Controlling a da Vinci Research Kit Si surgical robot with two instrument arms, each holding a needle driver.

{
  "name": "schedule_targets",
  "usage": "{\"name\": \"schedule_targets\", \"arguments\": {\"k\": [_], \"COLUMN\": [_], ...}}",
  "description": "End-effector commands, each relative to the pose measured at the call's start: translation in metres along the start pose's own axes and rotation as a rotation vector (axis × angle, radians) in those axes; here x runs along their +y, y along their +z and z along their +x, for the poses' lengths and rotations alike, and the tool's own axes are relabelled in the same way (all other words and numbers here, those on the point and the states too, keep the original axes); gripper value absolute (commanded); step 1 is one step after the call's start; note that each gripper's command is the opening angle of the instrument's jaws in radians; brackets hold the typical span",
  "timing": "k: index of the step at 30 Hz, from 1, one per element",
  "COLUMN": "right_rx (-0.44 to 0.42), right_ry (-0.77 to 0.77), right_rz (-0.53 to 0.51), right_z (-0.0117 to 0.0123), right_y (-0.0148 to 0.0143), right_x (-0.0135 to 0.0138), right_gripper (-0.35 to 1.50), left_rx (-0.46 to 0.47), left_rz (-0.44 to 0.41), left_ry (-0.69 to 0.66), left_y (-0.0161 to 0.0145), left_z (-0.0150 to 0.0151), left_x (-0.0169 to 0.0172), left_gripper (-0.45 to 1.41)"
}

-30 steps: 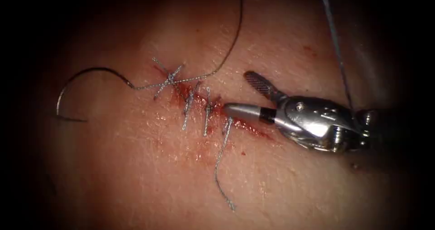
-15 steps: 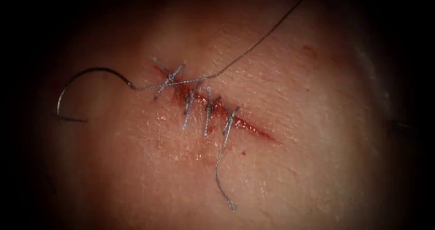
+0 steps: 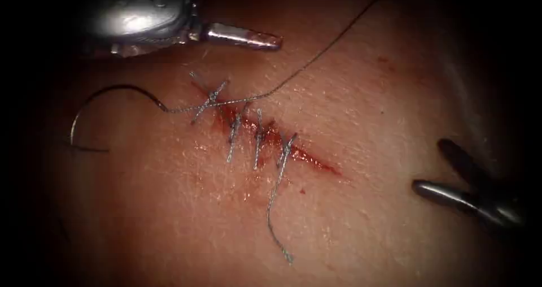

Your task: Wound Closure

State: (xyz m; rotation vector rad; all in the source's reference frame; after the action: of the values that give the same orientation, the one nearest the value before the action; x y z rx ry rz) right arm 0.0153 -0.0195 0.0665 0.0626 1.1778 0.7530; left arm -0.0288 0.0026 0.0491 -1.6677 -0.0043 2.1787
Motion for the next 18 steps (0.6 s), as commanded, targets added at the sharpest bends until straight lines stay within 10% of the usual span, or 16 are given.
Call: {"name": "schedule_targets", "arguments": {"k": [1, 10, 18], "right_rx": [0.007, 0.011, -0.065], "right_ry": [-0.013, -0.096, -0.187], "right_rz": [0.013, 0.015, 0.04], "right_z": [0.0003, 0.0022, 0.0026], "right_y": [0.0016, 0.0021, 0.002], "right_x": [-0.0018, -0.0034, -0.0047], "right_gripper": [1.26, 1.26, 1.28], "left_rx": [0.008, -0.074, -0.256], "left_rz": [-0.031, -0.138, -0.219], "left_ry": [-0.025, 0.173, 0.279], "left_y": [0.0004, -0.0025, -0.0013], "left_z": [-0.001, -0.0062, -0.0104], "left_x": [0.0009, 0.0094, 0.0149], "left_gripper": [0.37, 0.0, 0.1]}}
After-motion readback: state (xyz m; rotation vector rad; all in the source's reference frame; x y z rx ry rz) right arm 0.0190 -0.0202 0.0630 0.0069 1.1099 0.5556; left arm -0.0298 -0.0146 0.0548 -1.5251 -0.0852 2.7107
